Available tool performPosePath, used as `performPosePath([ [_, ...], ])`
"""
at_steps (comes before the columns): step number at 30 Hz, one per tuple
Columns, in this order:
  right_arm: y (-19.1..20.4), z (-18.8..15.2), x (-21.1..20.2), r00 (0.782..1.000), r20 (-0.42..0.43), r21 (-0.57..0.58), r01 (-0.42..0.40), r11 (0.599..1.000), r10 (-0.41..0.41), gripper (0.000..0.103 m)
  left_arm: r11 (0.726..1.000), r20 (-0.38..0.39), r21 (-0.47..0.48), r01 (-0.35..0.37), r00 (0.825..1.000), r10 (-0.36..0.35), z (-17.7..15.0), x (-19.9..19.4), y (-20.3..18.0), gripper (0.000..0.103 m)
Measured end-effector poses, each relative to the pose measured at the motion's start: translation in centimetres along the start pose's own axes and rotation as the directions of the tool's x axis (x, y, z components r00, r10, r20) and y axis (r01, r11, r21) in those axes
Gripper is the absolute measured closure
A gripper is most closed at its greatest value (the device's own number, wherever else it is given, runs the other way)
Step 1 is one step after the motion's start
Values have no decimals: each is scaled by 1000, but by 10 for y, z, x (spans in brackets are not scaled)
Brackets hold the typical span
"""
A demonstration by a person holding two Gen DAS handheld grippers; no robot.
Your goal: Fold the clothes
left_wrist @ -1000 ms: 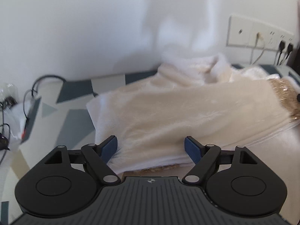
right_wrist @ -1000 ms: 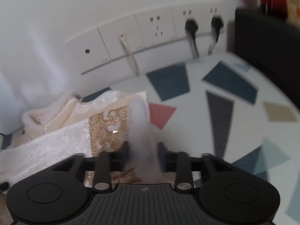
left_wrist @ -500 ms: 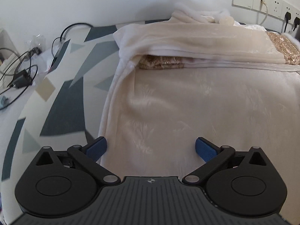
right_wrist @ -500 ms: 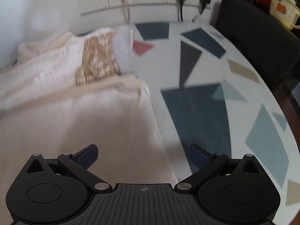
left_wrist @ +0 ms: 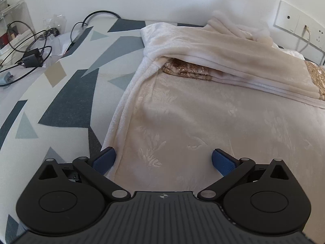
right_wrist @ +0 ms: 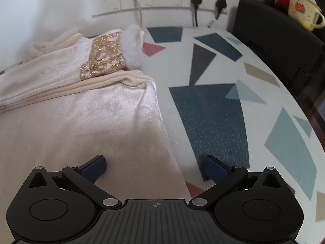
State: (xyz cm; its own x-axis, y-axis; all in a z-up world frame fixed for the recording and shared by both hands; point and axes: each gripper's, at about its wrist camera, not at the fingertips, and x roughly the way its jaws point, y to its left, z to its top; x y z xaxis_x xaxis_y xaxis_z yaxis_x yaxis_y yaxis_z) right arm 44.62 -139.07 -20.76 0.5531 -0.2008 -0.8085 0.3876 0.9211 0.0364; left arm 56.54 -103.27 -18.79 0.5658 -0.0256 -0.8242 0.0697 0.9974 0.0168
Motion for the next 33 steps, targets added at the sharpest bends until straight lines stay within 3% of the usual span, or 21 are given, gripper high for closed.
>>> performPosePath([
  [4,-6,-6,-4,998,32,-55,-47,997,49,1,1000,-45,-14,-25,999,24,2,-2,-3,0],
  [9,-12,-7,-10,994,-6,-115,-109,987,109,1,999,-82,-20,-36,996,34,0,-5,-4,0],
  [15,-32,-31,-39,990,-10,133,-142,981,144,1,999,-40,29,15,999,-14,-15,-12,3,0],
  [17,-38,-43,-53,990,-1,200,-137,970,140,2,996,-13,75,44,999,-43,-24,-17,6,0],
  [20,-48,-68,-84,990,88,342,-131,931,107,6,979,1,167,122,992,-123,-41,-28,17,0],
  [22,-56,-84,-98,990,114,402,-121,908,81,6,955,-12,228,190,981,-192,-51,-37,26,0],
  [24,-64,-99,-109,991,123,441,-103,891,53,6,940,-5,222,258,965,-264,-63,-48,41,0],
  [28,-75,-128,-127,986,166,458,-88,885,12,6,958,117,103,268,953,-279,-89,-73,79,2],
  [31,-71,-143,-127,985,175,405,-68,912,-4,6,960,115,124,252,957,-266,-95,-73,85,20],
  [33,-63,-145,-123,984,175,353,-51,934,-13,6,961,108,150,233,962,-250,-98,-72,86,19],
])
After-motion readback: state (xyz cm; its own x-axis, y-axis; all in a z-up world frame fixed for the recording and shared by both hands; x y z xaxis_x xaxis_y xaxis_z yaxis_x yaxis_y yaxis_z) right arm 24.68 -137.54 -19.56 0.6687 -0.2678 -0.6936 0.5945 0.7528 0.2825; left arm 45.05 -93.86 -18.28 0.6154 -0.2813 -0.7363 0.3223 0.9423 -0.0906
